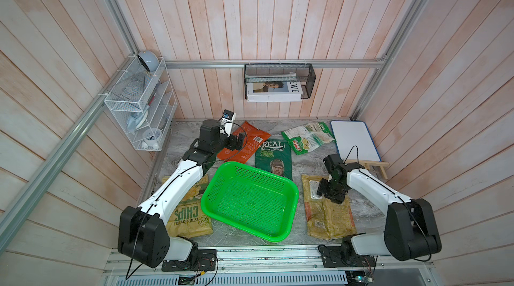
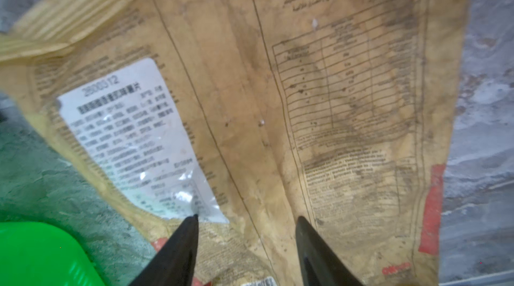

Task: Put the potato chips into the basket
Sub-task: Pick up the potato chip from the center of the board.

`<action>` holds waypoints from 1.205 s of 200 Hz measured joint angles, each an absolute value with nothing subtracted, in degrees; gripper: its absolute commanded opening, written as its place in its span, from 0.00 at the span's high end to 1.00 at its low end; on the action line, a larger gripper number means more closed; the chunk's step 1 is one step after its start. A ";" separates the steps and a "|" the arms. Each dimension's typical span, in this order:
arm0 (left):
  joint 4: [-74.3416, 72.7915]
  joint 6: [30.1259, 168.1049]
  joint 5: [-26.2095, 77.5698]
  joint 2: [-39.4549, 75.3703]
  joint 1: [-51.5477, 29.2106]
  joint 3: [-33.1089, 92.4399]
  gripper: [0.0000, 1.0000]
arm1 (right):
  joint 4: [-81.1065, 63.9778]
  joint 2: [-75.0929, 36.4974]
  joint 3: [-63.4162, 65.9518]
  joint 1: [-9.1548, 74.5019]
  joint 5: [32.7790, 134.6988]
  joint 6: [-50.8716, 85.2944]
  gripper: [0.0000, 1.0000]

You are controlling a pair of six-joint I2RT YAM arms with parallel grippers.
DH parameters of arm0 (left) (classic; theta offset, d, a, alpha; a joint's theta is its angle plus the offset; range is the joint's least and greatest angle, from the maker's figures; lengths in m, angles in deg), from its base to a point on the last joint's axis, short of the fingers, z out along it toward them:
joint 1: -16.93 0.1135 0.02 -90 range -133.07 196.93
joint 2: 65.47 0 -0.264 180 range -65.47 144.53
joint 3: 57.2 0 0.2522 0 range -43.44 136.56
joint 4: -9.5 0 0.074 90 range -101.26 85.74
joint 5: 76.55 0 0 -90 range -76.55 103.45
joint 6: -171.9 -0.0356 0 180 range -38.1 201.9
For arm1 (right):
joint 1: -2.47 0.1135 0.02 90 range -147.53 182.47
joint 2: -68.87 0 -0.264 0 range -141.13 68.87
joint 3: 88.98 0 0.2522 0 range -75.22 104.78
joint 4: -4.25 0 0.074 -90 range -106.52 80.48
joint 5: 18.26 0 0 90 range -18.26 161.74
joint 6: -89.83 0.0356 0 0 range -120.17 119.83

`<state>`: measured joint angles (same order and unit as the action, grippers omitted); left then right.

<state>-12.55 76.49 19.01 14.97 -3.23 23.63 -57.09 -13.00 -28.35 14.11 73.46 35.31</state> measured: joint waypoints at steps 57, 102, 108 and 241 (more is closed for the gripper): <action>-12.46 75.87 17.88 14.97 -4.22 23.63 0.00 | -55.67 -16.67 -27.52 13.37 76.41 32.86 1.00; -12.44 75.48 16.35 14.97 -5.05 23.63 0.00 | -63.69 -9.30 -21.25 13.37 71.10 29.78 1.00; -12.44 75.46 16.22 14.97 -5.18 23.63 0.00 | -65.00 -8.10 -19.26 13.37 70.24 29.30 1.00; -14.13 74.43 2.40 13.27 -4.06 24.96 0.00 | -70.75 -4.47 10.51 32.38 62.18 25.43 1.00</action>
<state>-14.13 74.43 2.40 13.27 -4.06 24.96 -70.75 -4.47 10.51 32.38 62.18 25.43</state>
